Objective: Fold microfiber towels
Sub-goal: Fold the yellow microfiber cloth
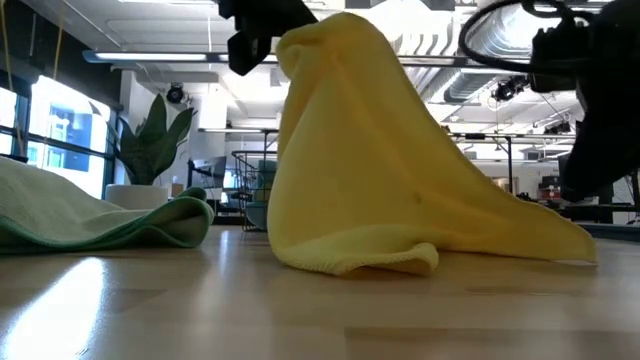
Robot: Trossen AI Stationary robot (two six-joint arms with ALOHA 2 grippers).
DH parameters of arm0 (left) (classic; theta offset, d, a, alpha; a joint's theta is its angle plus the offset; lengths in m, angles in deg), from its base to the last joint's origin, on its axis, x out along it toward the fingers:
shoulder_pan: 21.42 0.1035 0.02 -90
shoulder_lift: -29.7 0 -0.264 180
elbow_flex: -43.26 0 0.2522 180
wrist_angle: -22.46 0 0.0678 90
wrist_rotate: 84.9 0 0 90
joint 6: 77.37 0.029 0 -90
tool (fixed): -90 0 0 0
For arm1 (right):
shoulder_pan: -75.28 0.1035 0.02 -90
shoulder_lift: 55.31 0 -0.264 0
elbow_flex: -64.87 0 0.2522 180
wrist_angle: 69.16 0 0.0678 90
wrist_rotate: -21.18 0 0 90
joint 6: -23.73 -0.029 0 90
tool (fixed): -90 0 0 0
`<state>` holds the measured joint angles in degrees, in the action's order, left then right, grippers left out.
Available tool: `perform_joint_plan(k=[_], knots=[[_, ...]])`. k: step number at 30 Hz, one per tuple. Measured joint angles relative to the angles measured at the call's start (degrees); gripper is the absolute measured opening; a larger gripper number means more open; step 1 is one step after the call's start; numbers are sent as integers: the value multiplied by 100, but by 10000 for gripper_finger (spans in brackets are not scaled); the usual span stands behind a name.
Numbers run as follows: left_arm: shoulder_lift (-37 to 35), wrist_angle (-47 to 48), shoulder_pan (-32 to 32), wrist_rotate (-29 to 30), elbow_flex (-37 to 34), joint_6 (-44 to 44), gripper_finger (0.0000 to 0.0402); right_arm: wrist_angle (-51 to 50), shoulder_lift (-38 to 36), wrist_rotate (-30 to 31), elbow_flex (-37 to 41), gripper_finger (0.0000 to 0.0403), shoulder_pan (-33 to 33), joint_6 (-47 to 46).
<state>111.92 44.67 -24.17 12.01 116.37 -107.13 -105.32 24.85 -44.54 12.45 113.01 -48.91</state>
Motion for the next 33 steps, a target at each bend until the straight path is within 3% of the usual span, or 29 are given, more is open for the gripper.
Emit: perform_joint_plan(k=[14,24,29,33], knots=[[4,142,170,302,0,-309,0,-49,135,-43,18,140,-136,1238],[5,139,170,446,0,-374,0,252,350,11,60,140,-133,809],[6,139,170,488,0,-416,0,469,339,-556,58,148,-190,609],[6,142,170,488,0,-416,0,468,339,-823,58,181,-249,544]])
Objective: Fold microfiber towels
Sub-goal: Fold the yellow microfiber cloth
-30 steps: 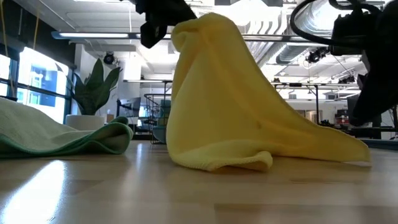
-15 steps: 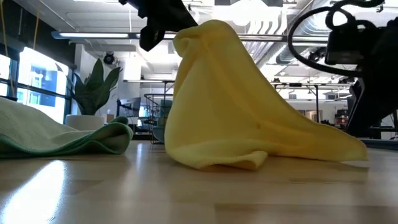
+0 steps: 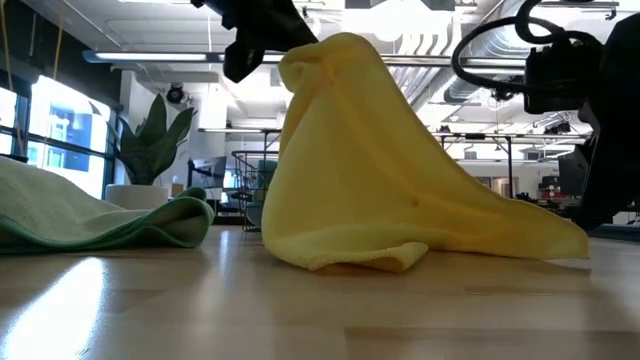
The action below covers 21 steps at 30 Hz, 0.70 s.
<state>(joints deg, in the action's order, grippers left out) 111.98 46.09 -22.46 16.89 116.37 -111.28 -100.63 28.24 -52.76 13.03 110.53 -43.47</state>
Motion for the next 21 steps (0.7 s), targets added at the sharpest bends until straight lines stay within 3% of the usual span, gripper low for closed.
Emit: perform_joint_plan(k=[3,7,21], knots=[[0,5,0,0,0,-19,0,0,0,147,0,211,0,44],[0,20,0,-1,0,-42,0,-28,63,822,0,232,2,332],[0,20,0,-2,0,-42,0,-36,920,1427,-9,216,-118,-309]])
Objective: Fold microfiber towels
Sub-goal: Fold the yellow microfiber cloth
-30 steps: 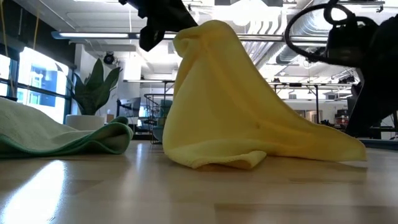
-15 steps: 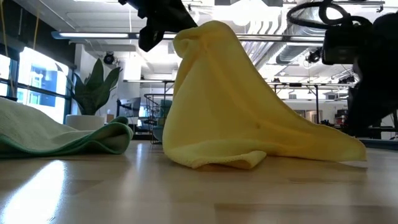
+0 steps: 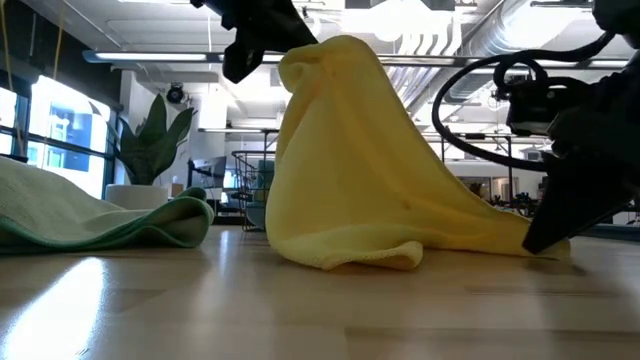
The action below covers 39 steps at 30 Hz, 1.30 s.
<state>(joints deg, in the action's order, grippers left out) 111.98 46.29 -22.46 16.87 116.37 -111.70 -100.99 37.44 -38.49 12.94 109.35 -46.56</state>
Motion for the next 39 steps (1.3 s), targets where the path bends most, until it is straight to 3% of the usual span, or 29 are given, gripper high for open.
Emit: perform_joint_plan(k=[5,10,12,19,26,30,33,39], knots=[[0,2,0,-2,0,26,0,-12,11,83,-2,174,0,-104],[0,18,-24,-105,0,-8,0,-9,-16,41,0,45,-11,-343],[0,23,-57,-105,0,-133,0,12,-125,-116,0,13,3,-379],[0,-97,-59,-639,0,-1071,0,-274,-821,-1261,-424,3,4,752],[-6,-1087,-177,-1147,-2,-1332,0,-1916,-1388,-1996,-1749,2,-145,1663],[-106,-2110,-249,-1309,2,-749,0,-3012,-1495,-2211,-2608,1,-269,1974],[-262,-2277,-327,-1306,13,-106,0,-3696,-1497,-2298,-3209,1,-340,2096],[-407,-793,-682,-1307,399,1323,0,-4489,-1497,-2334,-4336,0,-369,2419]])
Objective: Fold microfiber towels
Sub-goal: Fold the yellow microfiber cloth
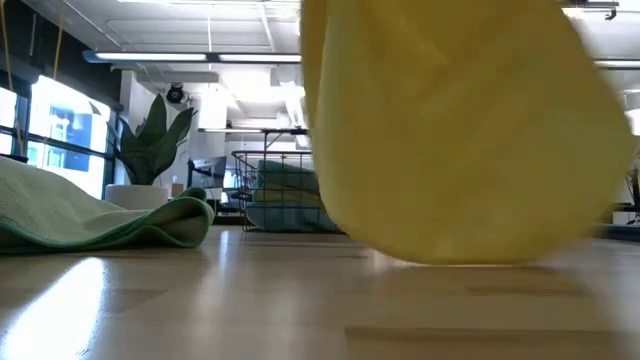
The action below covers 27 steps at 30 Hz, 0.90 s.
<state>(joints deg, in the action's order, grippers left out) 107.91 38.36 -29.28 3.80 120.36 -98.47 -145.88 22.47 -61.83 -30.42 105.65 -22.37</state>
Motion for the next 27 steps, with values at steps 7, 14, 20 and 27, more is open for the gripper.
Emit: perform_joint_plan(k=[7,14,20,27], knots=[[81,672,-428,1749,574,267,0,-544,0,-91,-779,0,-15,2],[76,712,-557,1470,824,1017,0,-766,0,-158,-851,0,-13,5],[76,910,-612,1557,827,1234,0,-762,0,-151,-851,0,-13,8],[76,1011,-617,1886,827,1283,42,-771,2,-136,-851,0,-13,10]])
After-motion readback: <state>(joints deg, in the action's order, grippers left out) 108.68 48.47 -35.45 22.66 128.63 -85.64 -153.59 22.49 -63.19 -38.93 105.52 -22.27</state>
